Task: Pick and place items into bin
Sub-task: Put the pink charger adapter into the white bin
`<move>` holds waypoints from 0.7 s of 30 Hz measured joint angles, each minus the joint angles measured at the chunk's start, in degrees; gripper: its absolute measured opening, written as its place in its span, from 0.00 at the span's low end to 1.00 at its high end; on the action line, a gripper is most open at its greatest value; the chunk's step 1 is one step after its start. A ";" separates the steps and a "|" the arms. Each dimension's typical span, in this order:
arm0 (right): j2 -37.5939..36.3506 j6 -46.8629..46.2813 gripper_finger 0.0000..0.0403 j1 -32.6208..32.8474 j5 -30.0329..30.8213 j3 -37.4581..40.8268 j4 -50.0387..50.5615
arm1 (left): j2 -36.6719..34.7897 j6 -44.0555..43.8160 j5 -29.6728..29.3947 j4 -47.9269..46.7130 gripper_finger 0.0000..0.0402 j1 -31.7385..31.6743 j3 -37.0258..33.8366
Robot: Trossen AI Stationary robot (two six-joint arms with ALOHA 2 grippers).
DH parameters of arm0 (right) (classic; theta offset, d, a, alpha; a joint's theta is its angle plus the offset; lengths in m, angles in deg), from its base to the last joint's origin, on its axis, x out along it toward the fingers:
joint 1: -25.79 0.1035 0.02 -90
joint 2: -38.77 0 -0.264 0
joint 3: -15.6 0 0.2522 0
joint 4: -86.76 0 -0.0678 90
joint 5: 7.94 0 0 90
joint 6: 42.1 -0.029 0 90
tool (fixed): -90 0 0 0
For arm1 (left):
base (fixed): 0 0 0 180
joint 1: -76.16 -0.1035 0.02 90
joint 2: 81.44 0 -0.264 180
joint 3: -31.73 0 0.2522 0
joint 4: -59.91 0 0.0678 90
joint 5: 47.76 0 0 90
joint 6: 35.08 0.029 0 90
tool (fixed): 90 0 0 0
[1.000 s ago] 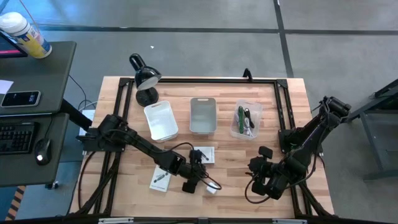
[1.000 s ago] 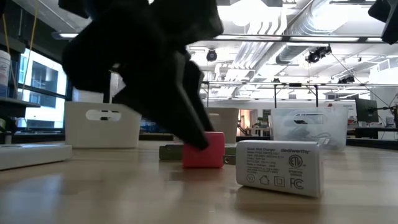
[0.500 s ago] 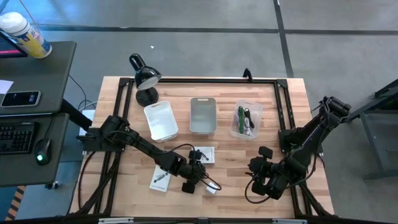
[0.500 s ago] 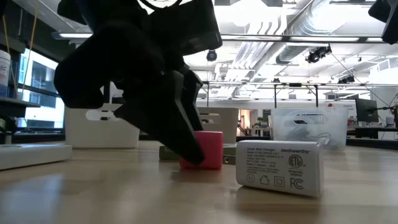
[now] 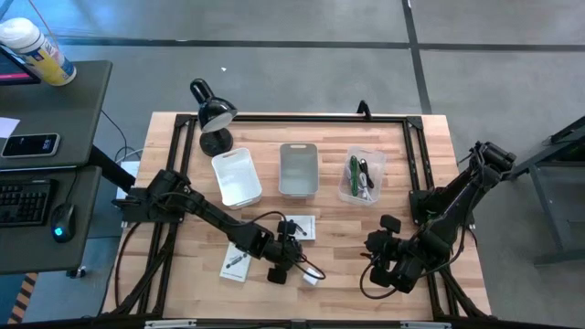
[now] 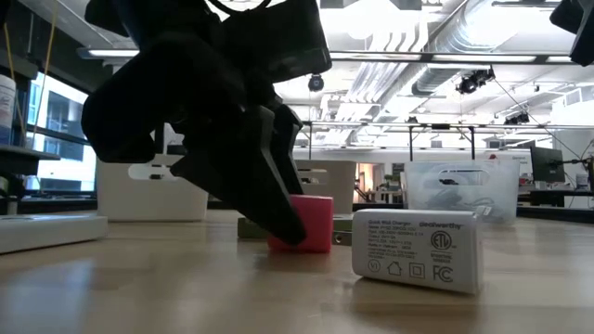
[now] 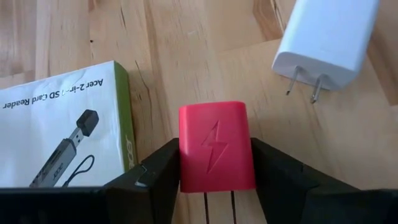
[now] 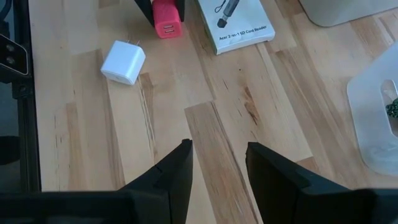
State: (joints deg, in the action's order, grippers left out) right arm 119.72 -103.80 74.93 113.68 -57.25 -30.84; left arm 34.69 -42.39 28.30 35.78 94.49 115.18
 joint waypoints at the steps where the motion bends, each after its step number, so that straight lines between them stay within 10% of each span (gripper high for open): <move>1: 0.00 0.01 0.35 0.00 0.00 0.00 0.00 | 0.00 0.00 -0.02 0.00 0.43 0.00 0.00; 21: 0.00 0.07 0.35 0.00 0.07 -0.02 0.00 | -0.04 -0.04 -0.37 0.40 0.41 0.00 0.00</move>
State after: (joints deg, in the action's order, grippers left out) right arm 119.72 -103.72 74.93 113.74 -57.27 -30.84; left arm 34.65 -42.43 27.93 36.18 94.49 115.18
